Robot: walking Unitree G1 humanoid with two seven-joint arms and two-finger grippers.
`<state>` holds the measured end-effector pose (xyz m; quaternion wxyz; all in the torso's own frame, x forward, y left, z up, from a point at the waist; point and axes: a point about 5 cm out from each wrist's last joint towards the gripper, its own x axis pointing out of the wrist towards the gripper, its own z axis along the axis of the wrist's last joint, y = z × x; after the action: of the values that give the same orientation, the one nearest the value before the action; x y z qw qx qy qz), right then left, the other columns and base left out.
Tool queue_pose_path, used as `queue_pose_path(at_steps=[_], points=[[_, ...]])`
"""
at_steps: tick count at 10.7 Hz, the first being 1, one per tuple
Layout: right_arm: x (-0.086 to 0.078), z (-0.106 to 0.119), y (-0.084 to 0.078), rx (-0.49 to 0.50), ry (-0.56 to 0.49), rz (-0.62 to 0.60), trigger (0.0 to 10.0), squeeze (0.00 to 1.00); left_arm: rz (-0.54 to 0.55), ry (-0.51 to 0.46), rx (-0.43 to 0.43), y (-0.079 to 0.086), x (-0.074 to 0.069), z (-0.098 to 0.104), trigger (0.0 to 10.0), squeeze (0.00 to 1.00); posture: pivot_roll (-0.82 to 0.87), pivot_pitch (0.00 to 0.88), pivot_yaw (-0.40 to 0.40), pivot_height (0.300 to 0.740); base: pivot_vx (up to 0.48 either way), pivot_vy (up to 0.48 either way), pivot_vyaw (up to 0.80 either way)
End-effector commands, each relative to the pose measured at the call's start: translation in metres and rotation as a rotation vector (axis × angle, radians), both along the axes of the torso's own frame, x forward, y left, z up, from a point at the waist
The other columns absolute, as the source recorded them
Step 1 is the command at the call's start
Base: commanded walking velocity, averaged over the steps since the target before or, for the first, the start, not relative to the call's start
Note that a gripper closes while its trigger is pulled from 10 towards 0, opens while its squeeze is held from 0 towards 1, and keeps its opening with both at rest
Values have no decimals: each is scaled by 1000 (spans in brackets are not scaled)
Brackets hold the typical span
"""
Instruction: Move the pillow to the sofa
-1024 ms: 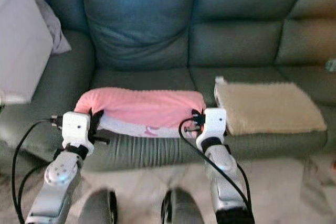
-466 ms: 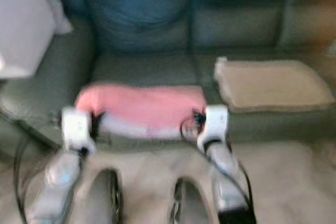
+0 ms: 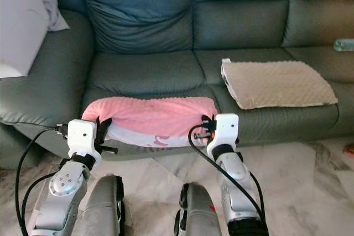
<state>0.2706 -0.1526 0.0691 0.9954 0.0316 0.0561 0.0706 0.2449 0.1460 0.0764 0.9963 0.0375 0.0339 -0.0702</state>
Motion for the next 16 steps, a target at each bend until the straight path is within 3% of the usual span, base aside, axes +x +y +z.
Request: queue_pose_path(at_steps=[1,3,16], points=[[2,6,-2,4,-30,-2,10000,0,-5,-24,3,-1,3,5,10000,0,16,128,-66,621,0,0,0],[2,7,-1,-31,-42,14,10000,0,-6,-43,-2,-3,3,7,10000,0,13,132,-64,621,0,0,0],[0,7,2,-25,-39,38,10000,0,-26,-35,-8,-6,3,6,10000,0,5,144,-66,621,335,0,0]])
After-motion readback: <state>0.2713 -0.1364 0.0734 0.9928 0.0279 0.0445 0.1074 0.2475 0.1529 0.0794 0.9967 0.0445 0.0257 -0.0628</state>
